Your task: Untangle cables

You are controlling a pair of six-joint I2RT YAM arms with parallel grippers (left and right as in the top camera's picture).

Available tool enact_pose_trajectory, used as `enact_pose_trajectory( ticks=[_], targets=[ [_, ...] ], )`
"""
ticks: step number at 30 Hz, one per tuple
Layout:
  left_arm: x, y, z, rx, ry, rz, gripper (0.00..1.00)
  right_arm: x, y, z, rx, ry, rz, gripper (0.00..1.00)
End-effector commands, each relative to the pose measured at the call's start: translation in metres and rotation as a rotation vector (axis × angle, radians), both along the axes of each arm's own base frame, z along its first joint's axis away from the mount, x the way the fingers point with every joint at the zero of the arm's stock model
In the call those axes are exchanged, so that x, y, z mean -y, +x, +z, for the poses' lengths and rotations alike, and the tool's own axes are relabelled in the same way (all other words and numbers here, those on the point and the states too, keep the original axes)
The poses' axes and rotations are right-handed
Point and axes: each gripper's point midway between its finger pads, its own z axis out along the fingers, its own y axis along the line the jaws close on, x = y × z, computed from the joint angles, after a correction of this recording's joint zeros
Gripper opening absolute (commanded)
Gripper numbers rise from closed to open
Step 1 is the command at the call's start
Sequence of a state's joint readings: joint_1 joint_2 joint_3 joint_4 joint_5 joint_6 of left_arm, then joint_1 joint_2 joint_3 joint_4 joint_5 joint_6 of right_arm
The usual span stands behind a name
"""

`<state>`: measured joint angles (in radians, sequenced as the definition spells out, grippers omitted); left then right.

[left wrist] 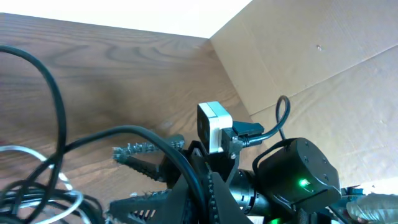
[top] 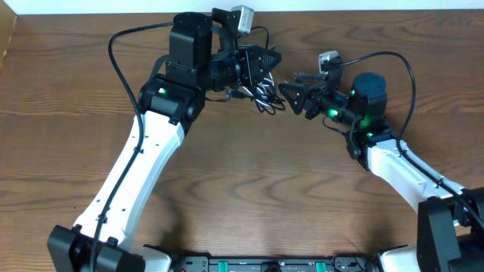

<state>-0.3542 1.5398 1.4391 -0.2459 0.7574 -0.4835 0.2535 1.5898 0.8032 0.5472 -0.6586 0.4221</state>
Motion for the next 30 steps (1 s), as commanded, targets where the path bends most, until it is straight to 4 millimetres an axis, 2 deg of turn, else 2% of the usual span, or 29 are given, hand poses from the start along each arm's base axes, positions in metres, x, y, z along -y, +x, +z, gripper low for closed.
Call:
enact_pose_trajectory(
  ticks=[1,4,8,14,24,25,26,30],
  targets=[
    [0.0,-0.001,0.014,0.02,-0.025,-0.01,0.07,-0.016,-0.005,0.008,0.04,0.018,0.065,0.69],
    [0.001,-0.003,0.015,0.018,-0.032,-0.026,0.08,-0.022,-0.007,0.009,0.077,-0.003,0.077,0.69],
    [0.004,-0.008,0.016,0.013,-0.045,-0.057,0.07,-0.023,0.0,-0.004,0.071,-0.04,0.038,0.67],
    [0.008,-0.016,0.019,0.005,-0.065,-0.106,0.07,-0.032,0.008,-0.013,0.113,-0.038,0.03,0.44],
    [0.01,-0.022,0.021,-0.013,-0.084,-0.136,0.07,-0.044,0.007,0.005,0.171,0.009,0.034,0.43],
    [0.01,-0.022,0.021,-0.014,-0.085,-0.139,0.07,-0.044,0.008,0.004,0.168,0.005,0.022,0.38],
    [0.01,-0.022,0.021,-0.014,-0.085,-0.139,0.07,-0.043,0.01,0.002,0.159,-0.001,0.007,0.27],
    [0.001,-0.012,0.018,0.017,-0.055,-0.098,0.07,-0.035,0.016,-0.006,0.119,-0.013,-0.034,0.16]
  ],
)
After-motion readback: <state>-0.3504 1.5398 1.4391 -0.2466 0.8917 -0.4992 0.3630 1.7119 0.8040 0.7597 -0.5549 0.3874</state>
